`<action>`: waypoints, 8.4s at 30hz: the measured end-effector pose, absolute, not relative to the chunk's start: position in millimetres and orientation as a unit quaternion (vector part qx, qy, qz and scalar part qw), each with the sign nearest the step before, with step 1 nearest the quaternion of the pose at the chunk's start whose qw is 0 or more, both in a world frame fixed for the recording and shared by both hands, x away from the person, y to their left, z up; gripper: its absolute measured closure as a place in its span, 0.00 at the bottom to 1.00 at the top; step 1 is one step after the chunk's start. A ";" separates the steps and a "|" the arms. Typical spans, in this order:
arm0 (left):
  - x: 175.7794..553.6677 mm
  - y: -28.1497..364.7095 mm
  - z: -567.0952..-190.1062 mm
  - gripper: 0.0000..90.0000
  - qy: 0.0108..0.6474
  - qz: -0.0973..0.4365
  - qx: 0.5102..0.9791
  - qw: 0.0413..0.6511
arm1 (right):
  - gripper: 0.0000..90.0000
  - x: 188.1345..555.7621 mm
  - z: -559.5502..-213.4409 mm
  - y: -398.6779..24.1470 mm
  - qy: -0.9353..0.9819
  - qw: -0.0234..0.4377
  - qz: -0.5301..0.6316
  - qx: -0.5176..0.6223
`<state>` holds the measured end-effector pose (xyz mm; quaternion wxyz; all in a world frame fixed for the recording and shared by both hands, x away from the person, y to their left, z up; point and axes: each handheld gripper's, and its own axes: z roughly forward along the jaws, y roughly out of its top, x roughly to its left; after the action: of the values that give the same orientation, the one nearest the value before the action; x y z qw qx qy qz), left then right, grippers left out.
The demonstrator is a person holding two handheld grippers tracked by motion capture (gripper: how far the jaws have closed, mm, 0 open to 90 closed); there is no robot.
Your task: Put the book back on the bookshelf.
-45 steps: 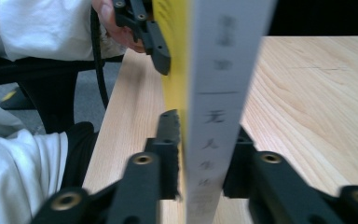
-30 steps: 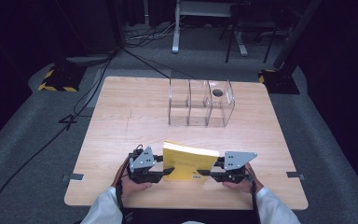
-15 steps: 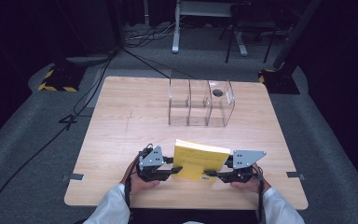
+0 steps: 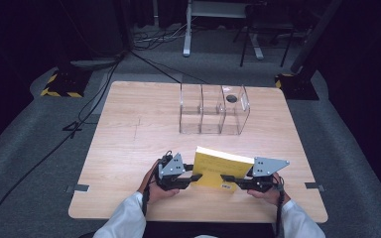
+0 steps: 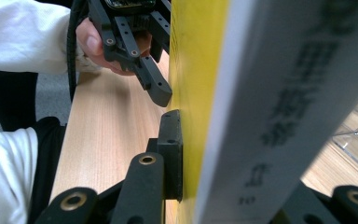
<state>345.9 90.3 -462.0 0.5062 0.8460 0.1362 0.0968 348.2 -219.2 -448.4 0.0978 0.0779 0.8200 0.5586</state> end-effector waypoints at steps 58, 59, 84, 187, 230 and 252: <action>330.3 212.5 -495.7 0.21 0.370 0.188 0.845 0.337 | 0.85 359.1 -435.3 -264.5 0.775 0.223 0.548 0.222; 329.9 214.4 -496.0 0.21 0.373 0.191 0.844 0.335 | 0.85 360.2 -433.2 -268.0 0.771 0.231 0.548 0.227; 333.5 221.5 -504.1 0.19 0.393 0.155 0.841 0.338 | 0.85 395.3 -403.4 -275.1 0.720 0.322 0.526 0.317; 331.7 218.9 -504.5 0.19 0.366 0.141 0.853 0.346 | 0.80 517.2 -421.9 -213.3 0.677 0.366 0.463 0.439; 331.8 219.2 -504.3 0.19 0.364 0.143 0.854 0.344 | 0.52 468.7 -408.4 -256.6 0.733 0.343 0.443 0.385; 332.0 219.3 -504.3 0.19 0.364 0.143 0.854 0.344 | 0.43 434.7 -398.8 -266.0 0.793 0.307 0.420 0.317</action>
<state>332.0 219.3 -504.3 0.3438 0.8537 0.3641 0.1429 434.7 -266.0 -398.8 0.3069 0.3173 0.7931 0.4196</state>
